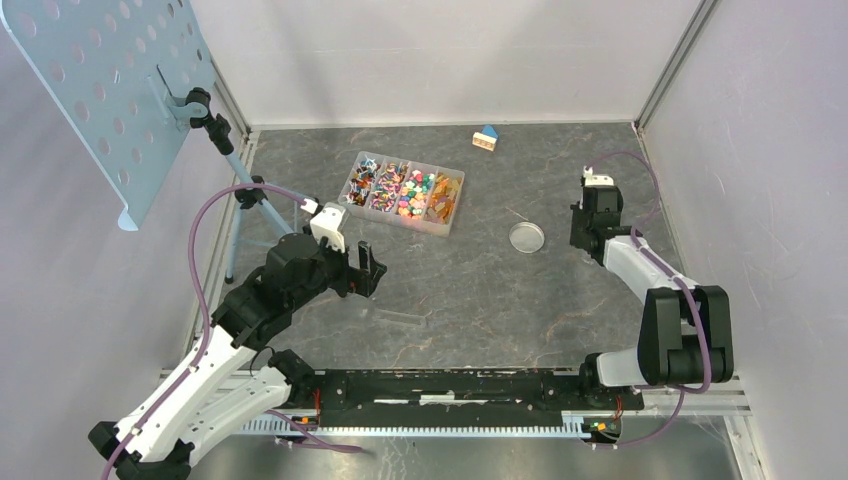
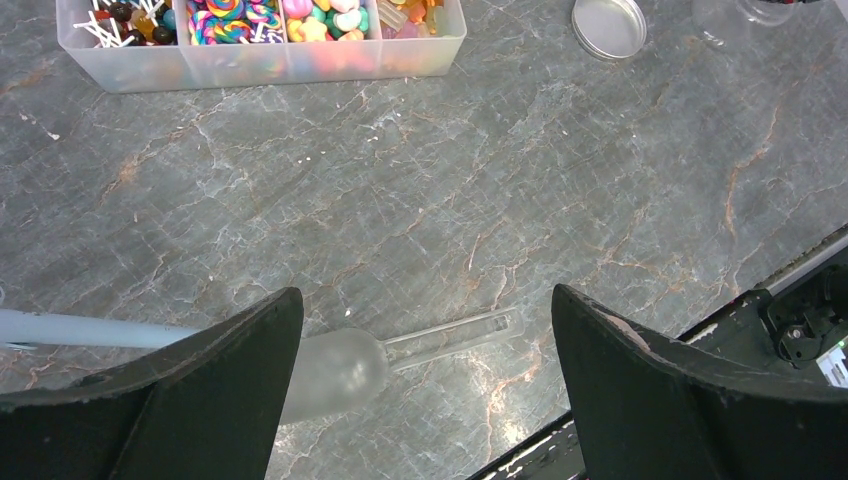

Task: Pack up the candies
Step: Pick up the packing bottle from the center of the board, then place the packing bottle at the center of the board.

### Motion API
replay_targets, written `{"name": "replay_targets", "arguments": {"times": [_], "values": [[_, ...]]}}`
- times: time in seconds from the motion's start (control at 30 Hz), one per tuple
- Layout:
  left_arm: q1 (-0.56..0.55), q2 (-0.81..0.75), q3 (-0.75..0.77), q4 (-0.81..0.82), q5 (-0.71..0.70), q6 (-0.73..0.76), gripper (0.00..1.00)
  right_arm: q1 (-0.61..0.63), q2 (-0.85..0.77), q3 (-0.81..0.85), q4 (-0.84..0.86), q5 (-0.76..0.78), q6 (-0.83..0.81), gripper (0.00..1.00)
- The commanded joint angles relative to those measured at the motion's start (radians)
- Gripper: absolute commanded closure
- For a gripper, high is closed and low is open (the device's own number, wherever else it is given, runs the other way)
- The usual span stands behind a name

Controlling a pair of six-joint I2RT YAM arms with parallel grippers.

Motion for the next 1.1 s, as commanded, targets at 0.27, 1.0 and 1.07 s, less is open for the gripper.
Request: {"name": "replay_targets", "arguments": {"times": [0.27, 1.0, 1.07], "values": [[0.004, -0.005, -0.003, 0.022, -0.018, 0.056, 0.00, 0.197, -0.174, 0.009, 0.011, -0.269, 0.029, 1.00], [0.004, -0.027, -0.011, 0.022, -0.025, 0.051, 0.00, 0.499, 0.133, 0.098, 0.232, -0.257, 0.106, 1.00], [0.004, -0.027, -0.010, 0.022, -0.025, 0.051, 0.00, 0.498, 0.147, 0.109, 0.212, -0.241, 0.097, 1.00]]}}
